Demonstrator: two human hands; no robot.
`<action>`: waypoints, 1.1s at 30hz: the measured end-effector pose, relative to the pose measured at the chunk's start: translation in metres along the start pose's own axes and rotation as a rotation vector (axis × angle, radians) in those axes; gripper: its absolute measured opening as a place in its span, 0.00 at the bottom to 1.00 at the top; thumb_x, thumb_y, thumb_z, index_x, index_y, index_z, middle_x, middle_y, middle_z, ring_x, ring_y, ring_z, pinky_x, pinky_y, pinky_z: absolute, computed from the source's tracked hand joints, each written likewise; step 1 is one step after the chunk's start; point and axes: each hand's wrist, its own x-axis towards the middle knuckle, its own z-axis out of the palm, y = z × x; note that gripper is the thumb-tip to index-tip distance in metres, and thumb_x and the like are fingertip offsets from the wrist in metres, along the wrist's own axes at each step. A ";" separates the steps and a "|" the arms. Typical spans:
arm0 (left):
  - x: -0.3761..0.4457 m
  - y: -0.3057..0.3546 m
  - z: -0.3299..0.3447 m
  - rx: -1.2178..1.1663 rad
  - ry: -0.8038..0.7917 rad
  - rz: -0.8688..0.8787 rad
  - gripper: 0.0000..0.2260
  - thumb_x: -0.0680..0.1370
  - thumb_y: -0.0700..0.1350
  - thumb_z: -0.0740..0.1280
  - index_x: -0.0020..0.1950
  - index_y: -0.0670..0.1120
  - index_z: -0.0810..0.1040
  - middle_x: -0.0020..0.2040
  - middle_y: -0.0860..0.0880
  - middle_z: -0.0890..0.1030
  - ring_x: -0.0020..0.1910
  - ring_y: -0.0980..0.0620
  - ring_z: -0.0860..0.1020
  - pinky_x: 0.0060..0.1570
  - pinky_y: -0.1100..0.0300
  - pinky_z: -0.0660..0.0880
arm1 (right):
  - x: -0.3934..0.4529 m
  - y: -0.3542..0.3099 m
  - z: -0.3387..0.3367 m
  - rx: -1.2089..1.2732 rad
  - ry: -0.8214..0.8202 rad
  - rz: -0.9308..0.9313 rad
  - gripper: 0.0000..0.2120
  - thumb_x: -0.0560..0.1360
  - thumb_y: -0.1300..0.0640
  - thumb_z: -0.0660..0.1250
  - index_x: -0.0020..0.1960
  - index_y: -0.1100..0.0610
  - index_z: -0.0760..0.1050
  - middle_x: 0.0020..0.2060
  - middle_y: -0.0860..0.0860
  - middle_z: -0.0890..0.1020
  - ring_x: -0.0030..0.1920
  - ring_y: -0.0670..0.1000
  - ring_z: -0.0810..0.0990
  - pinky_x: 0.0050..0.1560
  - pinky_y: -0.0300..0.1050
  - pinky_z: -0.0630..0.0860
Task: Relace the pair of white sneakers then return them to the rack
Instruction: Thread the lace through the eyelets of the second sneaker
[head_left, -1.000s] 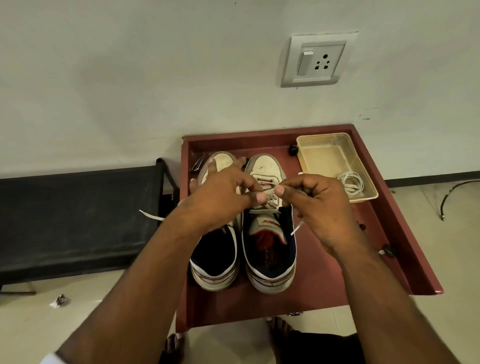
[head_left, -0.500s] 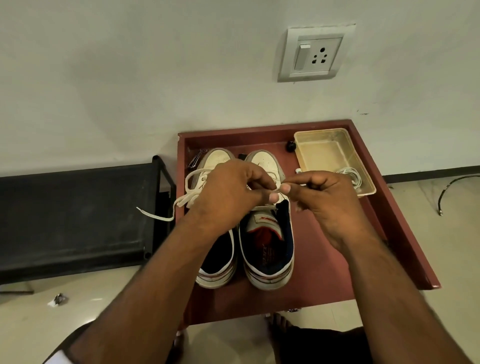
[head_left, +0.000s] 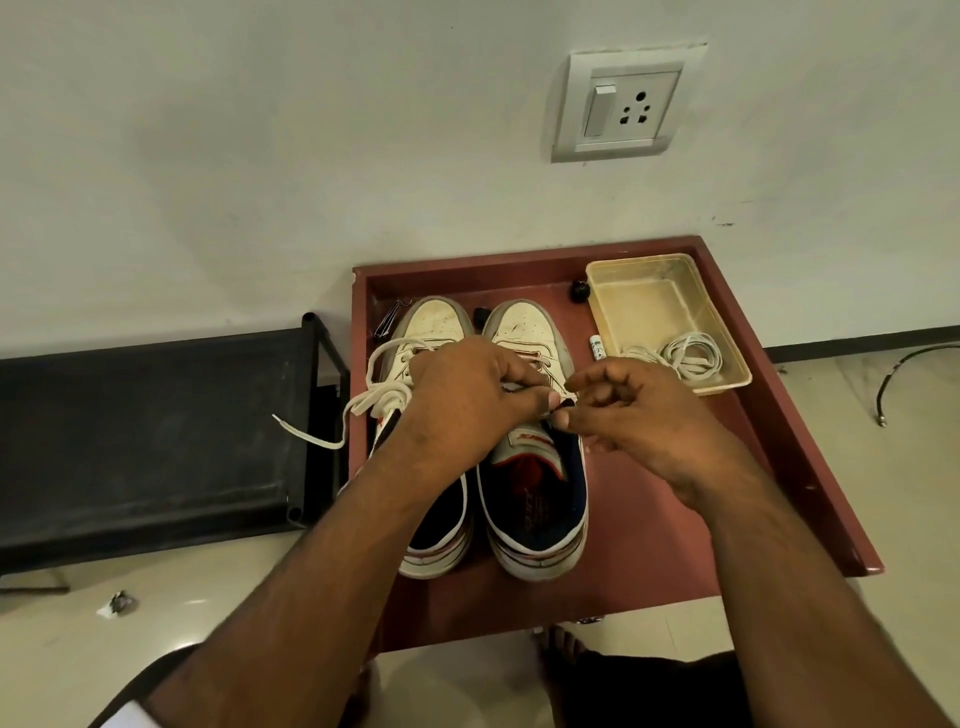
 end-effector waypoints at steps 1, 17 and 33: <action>0.000 0.000 0.000 0.021 -0.002 -0.002 0.05 0.72 0.52 0.75 0.46 0.56 0.87 0.41 0.63 0.82 0.51 0.58 0.80 0.62 0.45 0.71 | 0.000 0.000 0.002 0.024 -0.021 0.024 0.14 0.67 0.62 0.78 0.51 0.57 0.80 0.38 0.55 0.81 0.36 0.48 0.82 0.37 0.42 0.79; -0.003 -0.002 0.018 0.351 0.013 0.035 0.06 0.71 0.54 0.74 0.46 0.59 0.85 0.70 0.68 0.68 0.76 0.55 0.52 0.71 0.38 0.42 | 0.000 -0.001 -0.005 0.340 -0.014 0.205 0.13 0.70 0.70 0.72 0.53 0.62 0.78 0.38 0.58 0.84 0.34 0.53 0.83 0.35 0.47 0.82; -0.008 -0.010 0.020 0.723 0.058 -0.015 0.32 0.77 0.57 0.68 0.77 0.64 0.55 0.80 0.50 0.50 0.79 0.42 0.44 0.70 0.32 0.41 | -0.026 0.008 -0.024 -0.004 0.250 0.067 0.09 0.71 0.73 0.70 0.45 0.60 0.80 0.38 0.56 0.82 0.37 0.51 0.79 0.36 0.43 0.77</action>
